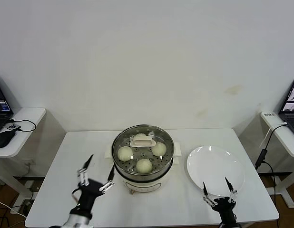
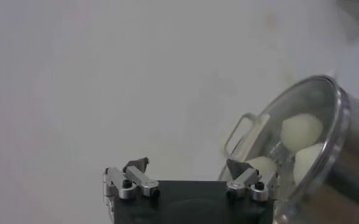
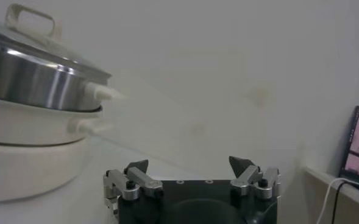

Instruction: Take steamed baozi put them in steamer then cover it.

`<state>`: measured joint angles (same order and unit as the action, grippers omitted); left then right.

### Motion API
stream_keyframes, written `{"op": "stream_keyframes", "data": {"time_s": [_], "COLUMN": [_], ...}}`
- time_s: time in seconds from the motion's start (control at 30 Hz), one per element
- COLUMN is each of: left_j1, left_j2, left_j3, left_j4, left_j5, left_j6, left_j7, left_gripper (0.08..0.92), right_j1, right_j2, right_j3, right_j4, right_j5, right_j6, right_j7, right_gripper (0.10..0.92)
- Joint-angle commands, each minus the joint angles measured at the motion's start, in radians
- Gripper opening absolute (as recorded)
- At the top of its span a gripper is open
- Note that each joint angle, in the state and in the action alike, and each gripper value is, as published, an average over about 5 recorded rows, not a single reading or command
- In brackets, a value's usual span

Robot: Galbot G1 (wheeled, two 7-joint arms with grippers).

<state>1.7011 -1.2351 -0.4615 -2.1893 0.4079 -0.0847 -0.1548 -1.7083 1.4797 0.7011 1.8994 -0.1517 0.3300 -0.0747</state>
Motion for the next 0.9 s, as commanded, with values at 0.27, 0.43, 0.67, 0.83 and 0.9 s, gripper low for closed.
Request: {"op": "stream_keyframes", "data": {"time_s": [0.27,0.43,0.67,0.83,0.9], "left_j1": [0.22,0.244,0.251,0.244,0.244], "left_j2": [-0.006,-0.027,-0.033,-0.028,-0.03], "left_j3": [-0.195,-0.175,-0.145,-0.131,-0.124], "left_j4": [0.185,0.197,0.189,0.202,0.204], "left_j5": [-0.747,-0.741,-0.723,-0.718,-0.716], "left_j6": [-0.242,-0.241,-0.234,-0.223,-0.217], "left_j7": [-0.035,-0.031,-0.022,-0.008,-0.01], "left_gripper": [0.823,0.823,0.823,0.823,0.823], "right_j1": [-0.154,-0.18,-0.204,-0.208,-0.206], "right_j2": [-0.115,-0.123,-0.13,-0.13,-0.129], "right_j3": [-0.074,-0.095,-0.12,-0.146,-0.149], "right_j4": [0.062,0.093,0.128,0.133,0.132], "right_j5": [0.183,0.208,0.232,0.238,0.237], "right_j6": [-0.078,-0.073,-0.108,-0.13,-0.128], "right_j7": [-0.049,-0.05,-0.028,-0.008,-0.001], "right_gripper": [0.823,0.822,0.823,0.823,0.823]}}
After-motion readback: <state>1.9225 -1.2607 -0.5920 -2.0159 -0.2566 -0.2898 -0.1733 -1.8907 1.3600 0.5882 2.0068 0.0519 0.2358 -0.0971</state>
